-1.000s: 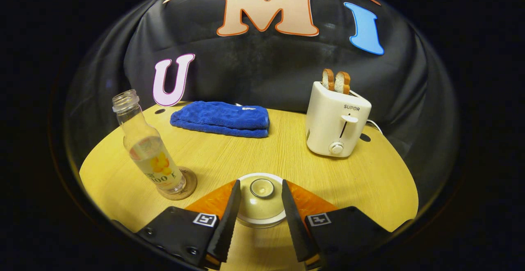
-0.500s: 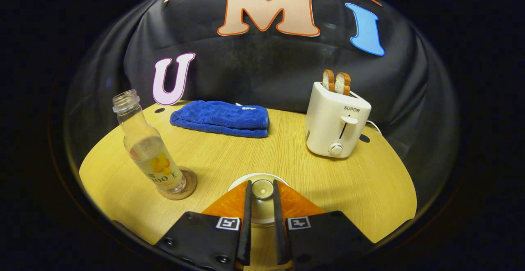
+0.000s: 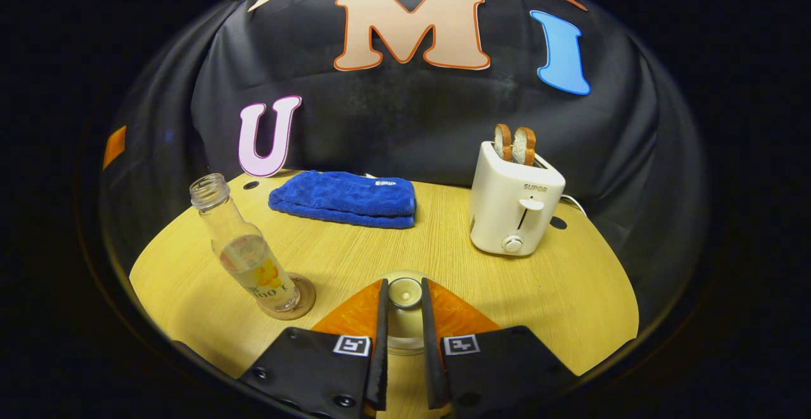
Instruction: Open the teacup lid with one hand, grasp the water bottle and pour water into the teacup with the other hand; after pouring, place the water bottle on the coaster and then close the teacup lid.
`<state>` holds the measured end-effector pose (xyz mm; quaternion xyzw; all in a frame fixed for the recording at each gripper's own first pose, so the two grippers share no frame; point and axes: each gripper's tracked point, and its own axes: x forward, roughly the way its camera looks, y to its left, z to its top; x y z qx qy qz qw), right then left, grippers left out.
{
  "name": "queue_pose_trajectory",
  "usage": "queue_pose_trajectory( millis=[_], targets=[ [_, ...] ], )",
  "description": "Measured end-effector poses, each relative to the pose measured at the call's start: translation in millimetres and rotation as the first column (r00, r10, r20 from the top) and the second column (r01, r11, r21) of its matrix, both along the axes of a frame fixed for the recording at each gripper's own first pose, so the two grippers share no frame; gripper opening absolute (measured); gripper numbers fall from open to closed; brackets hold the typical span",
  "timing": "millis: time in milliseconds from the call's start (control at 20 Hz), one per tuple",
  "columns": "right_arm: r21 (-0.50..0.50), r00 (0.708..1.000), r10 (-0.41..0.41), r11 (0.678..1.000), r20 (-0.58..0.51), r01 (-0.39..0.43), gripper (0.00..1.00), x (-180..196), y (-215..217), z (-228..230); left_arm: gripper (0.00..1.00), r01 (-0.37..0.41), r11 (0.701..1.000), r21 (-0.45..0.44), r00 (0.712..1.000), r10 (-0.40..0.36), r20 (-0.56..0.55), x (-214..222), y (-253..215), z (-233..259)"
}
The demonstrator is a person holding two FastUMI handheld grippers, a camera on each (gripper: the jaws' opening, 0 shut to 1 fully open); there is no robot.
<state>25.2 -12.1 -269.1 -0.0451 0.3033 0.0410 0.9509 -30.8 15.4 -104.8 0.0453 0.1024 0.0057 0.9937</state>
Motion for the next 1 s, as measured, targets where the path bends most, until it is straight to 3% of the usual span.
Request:
queue_pose_trajectory(
  millis=[250, 450, 600, 1000],
  targets=[
    [-0.029, 0.999, -0.046, 0.999, 0.007, 0.047, 0.29, -12.0, -21.3, 13.7, 0.92, 0.099, 0.995, -0.02, 0.992, -0.1, -0.071, 1.0, -30.5, -47.3],
    [-0.039, 0.995, -0.1, 0.994, 0.015, 0.101, 0.26, -20.0, -42.3, 26.8, 0.92, 0.189, 0.981, -0.051, 0.973, -0.194, -0.126, -0.4, -57.3, -82.9],
    [-0.061, 0.99, -0.138, 0.988, 0.018, 0.139, 0.29, -27.7, -59.3, 33.0, 0.94, 0.241, 0.967, -0.08, 0.955, -0.251, -0.158, -1.4, -72.8, -108.2],
    [-0.127, 0.982, -0.189, 0.973, 0.027, 0.191, 0.26, -54.9, -88.4, 48.9, 0.98, 0.251, 0.96, -0.126, 0.916, -0.277, -0.289, 8.8, -81.9, -181.4]
  ],
)
